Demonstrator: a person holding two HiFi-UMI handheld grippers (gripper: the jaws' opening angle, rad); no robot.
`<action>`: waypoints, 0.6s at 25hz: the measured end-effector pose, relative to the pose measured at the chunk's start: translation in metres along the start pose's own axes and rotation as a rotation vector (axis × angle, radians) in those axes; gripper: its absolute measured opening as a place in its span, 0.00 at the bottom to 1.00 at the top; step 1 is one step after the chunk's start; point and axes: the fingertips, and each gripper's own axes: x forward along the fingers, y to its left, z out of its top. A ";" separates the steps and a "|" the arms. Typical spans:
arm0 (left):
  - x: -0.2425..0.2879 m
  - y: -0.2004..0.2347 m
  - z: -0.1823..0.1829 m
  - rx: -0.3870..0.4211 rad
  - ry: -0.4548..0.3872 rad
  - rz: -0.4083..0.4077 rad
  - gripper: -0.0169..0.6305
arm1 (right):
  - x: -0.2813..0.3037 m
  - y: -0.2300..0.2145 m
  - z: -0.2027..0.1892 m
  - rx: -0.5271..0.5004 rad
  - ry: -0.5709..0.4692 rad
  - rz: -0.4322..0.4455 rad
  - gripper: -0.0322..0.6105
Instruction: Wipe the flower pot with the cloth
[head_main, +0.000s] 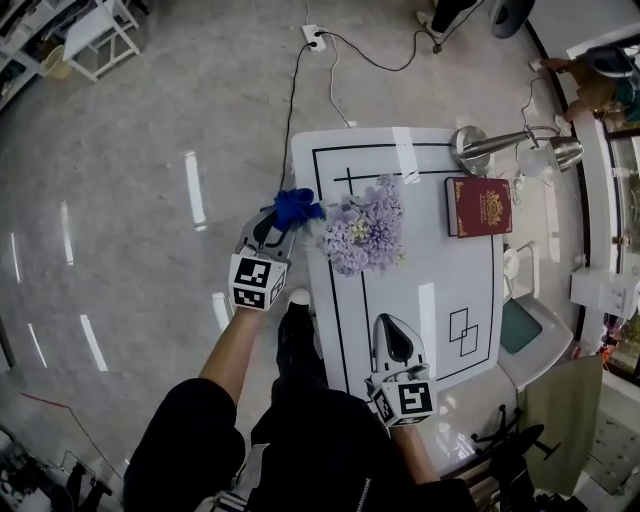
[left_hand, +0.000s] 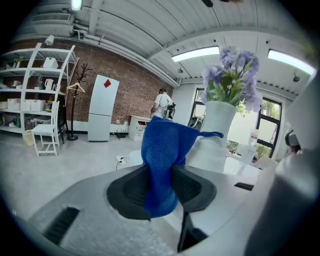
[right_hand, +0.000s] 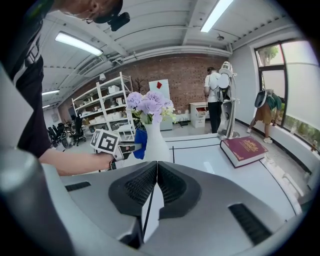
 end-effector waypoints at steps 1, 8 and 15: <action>-0.005 0.000 0.007 0.000 -0.015 0.001 0.22 | 0.009 0.001 0.002 0.002 -0.004 0.011 0.06; -0.027 -0.018 0.039 -0.002 -0.088 0.001 0.22 | 0.075 -0.028 0.005 -0.003 0.023 -0.028 0.06; -0.017 -0.017 0.020 -0.081 -0.070 0.028 0.22 | 0.108 -0.029 0.005 -0.040 0.063 0.001 0.06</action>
